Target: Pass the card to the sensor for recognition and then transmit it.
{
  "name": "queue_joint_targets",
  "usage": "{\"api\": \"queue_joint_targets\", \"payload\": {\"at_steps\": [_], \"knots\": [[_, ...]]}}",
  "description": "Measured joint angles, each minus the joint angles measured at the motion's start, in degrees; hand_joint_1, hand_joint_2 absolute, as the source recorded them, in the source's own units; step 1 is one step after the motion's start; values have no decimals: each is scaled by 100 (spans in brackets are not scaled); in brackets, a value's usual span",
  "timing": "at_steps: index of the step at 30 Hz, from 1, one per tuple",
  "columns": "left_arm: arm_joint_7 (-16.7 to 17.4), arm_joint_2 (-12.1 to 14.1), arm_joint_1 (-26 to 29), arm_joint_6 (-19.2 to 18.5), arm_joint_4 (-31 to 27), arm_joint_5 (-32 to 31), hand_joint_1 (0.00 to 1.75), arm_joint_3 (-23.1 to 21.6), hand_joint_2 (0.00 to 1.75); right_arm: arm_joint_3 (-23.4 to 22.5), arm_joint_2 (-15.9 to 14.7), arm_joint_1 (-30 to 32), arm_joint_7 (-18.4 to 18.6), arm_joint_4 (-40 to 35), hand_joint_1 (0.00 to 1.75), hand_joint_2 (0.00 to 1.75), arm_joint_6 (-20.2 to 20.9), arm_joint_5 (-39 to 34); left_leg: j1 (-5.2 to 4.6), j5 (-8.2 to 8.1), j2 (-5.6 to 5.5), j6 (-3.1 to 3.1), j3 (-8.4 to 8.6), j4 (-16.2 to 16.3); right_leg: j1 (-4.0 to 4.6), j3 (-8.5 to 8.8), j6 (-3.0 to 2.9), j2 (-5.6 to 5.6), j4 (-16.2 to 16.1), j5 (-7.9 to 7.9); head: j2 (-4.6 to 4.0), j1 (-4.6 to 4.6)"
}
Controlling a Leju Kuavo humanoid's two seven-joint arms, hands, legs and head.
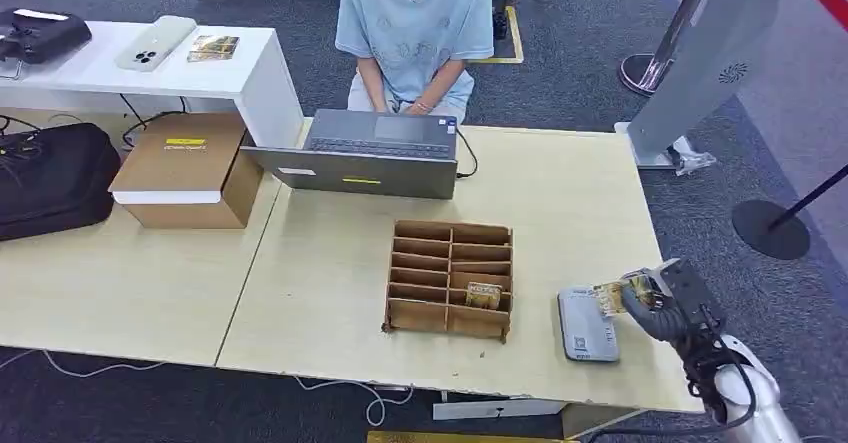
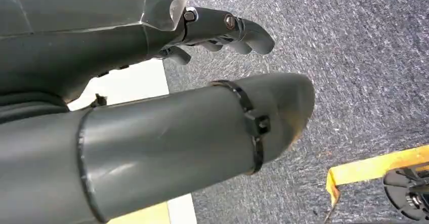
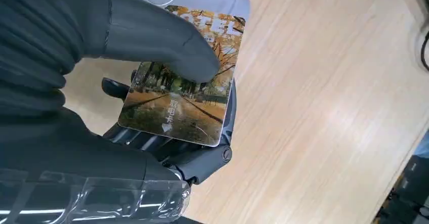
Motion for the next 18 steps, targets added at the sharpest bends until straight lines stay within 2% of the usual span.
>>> {"api": "queue_joint_targets", "payload": {"at_steps": [8, 18], "knots": [[0, 9, 0, -15, 0, 28, 0, 0, 0, 55, 11, 174, 70, -20, 175, 175, -41, 88, 0, 0, 2, 0, 0, -1, 0, 0, 0, 2, 0, 0, 0, 2], [44, 22, -1, -18, 0, 9, 0, 0, 0, 63, 205, 464, 225, -245, 175, 175, -63, 341, 0, 0, 3, 0, 1, -1, 0, 0, 0, 2, 0, 0, 0, 2]]}}
